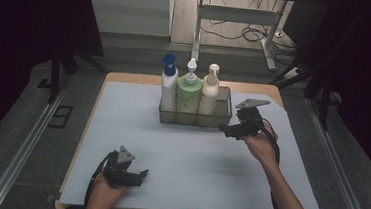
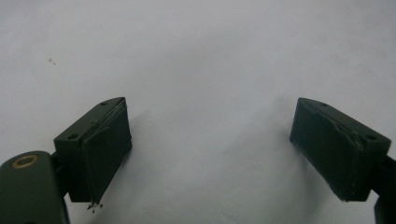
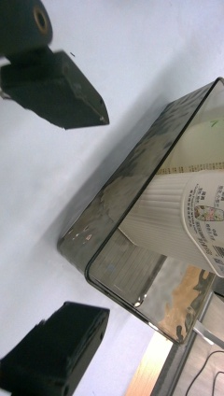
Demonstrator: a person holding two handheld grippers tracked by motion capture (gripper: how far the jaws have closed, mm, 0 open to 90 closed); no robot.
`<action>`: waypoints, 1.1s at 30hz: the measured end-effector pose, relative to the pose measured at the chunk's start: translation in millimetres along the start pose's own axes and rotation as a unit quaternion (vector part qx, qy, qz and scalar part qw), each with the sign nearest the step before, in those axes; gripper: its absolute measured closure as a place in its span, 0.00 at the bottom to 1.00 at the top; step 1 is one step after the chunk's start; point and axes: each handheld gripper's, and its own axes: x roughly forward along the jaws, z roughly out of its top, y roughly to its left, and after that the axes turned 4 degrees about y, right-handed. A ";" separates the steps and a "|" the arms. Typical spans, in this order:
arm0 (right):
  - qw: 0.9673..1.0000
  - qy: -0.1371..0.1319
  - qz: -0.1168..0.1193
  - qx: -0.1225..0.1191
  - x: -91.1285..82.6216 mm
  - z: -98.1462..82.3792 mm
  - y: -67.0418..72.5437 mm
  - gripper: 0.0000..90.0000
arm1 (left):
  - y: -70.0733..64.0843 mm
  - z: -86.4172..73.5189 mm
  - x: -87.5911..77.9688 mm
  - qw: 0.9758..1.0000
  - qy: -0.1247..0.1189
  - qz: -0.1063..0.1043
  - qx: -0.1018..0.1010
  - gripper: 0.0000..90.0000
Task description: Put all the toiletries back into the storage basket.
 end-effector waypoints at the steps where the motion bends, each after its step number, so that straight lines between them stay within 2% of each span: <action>1: 1.000 -0.006 0.000 -0.001 -1.3 -1.5 0.3 0.04 | 0.0 0.0 0.0 1.000 0.000 0.000 0.000 0.13; 6: 1.000 -0.009 0.001 -0.008 -9.7 -7.5 1.4 0.00 | -0.1 0.0 0.0 1.000 0.000 0.000 0.000 0.13; 16: 1.000 -0.007 0.001 -0.029 -29.7 -25.9 6.1 0.00 | -0.1 0.0 0.0 1.000 0.000 0.000 0.000 0.13; 24: 1.000 0.001 0.004 -0.023 -39.6 -49.4 8.7 0.00 | -0.2 -0.1 -0.1 1.000 0.000 0.001 0.000 0.13; 33: 1.000 0.017 -0.002 -0.021 -38.6 -80.4 11.4 0.00 | -0.2 -0.1 0.0 1.000 0.000 0.001 0.000 0.13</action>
